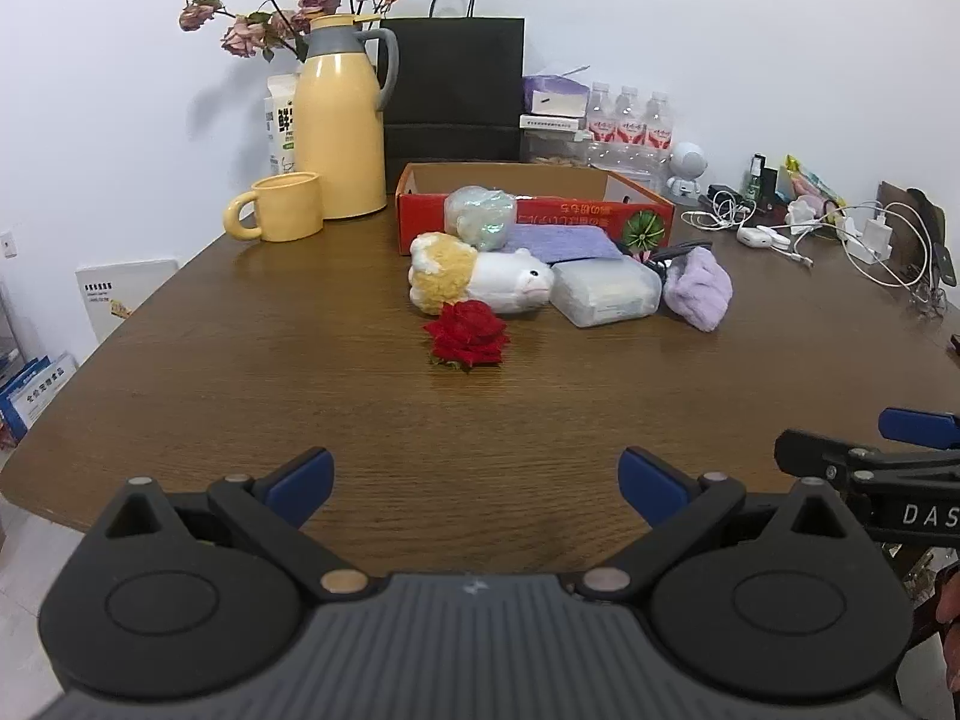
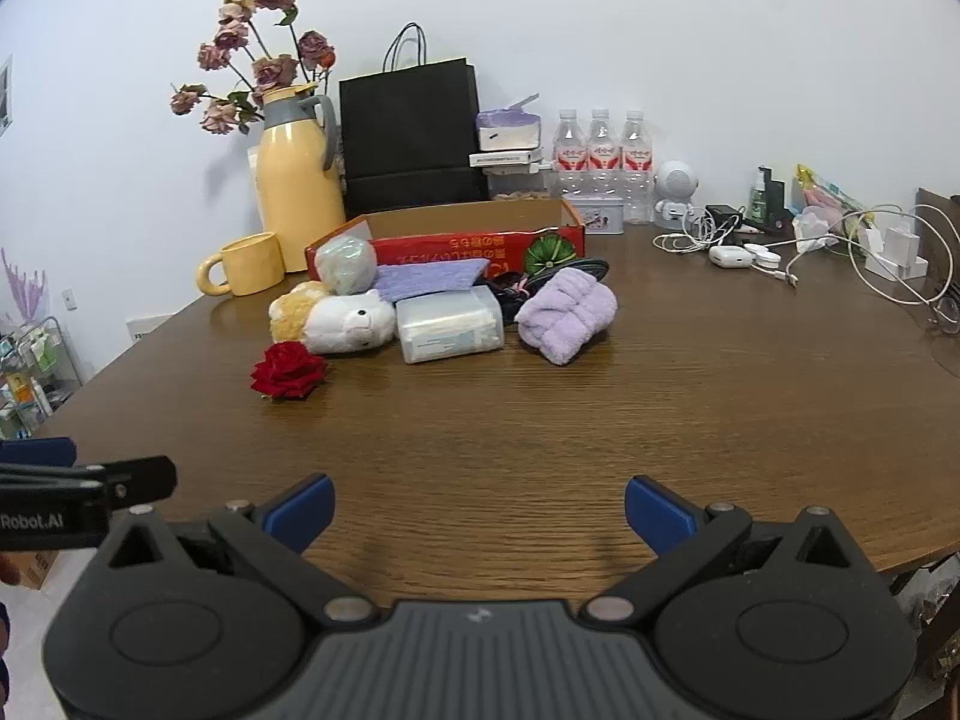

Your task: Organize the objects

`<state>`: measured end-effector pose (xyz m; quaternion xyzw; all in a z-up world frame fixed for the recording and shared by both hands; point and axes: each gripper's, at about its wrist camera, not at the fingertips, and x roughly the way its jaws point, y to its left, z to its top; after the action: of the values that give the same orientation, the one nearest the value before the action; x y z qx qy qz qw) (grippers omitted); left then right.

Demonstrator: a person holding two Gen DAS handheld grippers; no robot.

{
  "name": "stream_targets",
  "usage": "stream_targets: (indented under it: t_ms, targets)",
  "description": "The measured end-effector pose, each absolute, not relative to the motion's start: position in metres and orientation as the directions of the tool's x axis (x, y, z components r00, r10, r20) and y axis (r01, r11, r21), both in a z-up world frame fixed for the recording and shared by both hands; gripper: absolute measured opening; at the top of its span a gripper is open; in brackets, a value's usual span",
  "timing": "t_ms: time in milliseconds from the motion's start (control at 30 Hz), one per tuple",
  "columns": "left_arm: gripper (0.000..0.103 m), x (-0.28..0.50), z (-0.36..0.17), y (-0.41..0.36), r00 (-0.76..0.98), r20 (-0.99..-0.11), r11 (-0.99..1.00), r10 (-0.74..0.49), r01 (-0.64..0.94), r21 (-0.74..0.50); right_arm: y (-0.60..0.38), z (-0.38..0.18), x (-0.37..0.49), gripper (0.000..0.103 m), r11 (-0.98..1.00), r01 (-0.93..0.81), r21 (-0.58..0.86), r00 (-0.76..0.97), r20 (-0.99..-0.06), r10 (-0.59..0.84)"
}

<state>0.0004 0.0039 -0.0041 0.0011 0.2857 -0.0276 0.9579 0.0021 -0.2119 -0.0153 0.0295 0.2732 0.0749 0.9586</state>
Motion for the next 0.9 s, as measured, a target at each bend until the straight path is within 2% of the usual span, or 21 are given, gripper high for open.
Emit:
stream_targets:
  t_ms: [400, 600, 733, 800, 867, 900]
  targets:
    - [0.103, 0.003, -0.007, 0.008, 0.838, -0.546, 0.999, -0.026, 0.033, 0.003, -0.215, -0.014, 0.004, 0.103, 0.988, -0.129, 0.086, 0.844, -0.513, 0.155]
    - [0.103, 0.022, -0.021, 0.015, 0.823, -0.568, 1.000, 0.007, 0.001, 0.014, -0.216, -0.022, 0.014, 0.103, 0.991, -0.136, 0.004, 0.864, -0.488, 0.121]
    - [0.101, 0.046, -0.027, 0.013, 0.870, -0.492, 0.996, 0.014, 0.033, 0.087, -0.226, -0.033, 0.040, 0.103, 0.991, -0.133, -0.017, 0.842, -0.530, 0.104]
    - [0.101, 0.068, -0.028, 0.014, 0.873, -0.487, 0.997, 0.020, 0.021, 0.080, -0.240, -0.029, 0.055, 0.103, 0.990, -0.137, 0.036, 0.861, -0.490, 0.137]
    - [0.101, 0.093, -0.029, 0.016, 0.876, -0.482, 0.998, -0.017, 0.043, 0.044, -0.258, -0.026, 0.076, 0.103, 0.973, -0.164, 0.165, 0.875, -0.431, 0.220]
    - [0.101, 0.105, -0.030, 0.016, 0.874, -0.484, 0.998, -0.028, 0.052, 0.038, -0.267, -0.024, 0.090, 0.103, 0.961, -0.165, 0.221, 0.867, -0.433, 0.249]
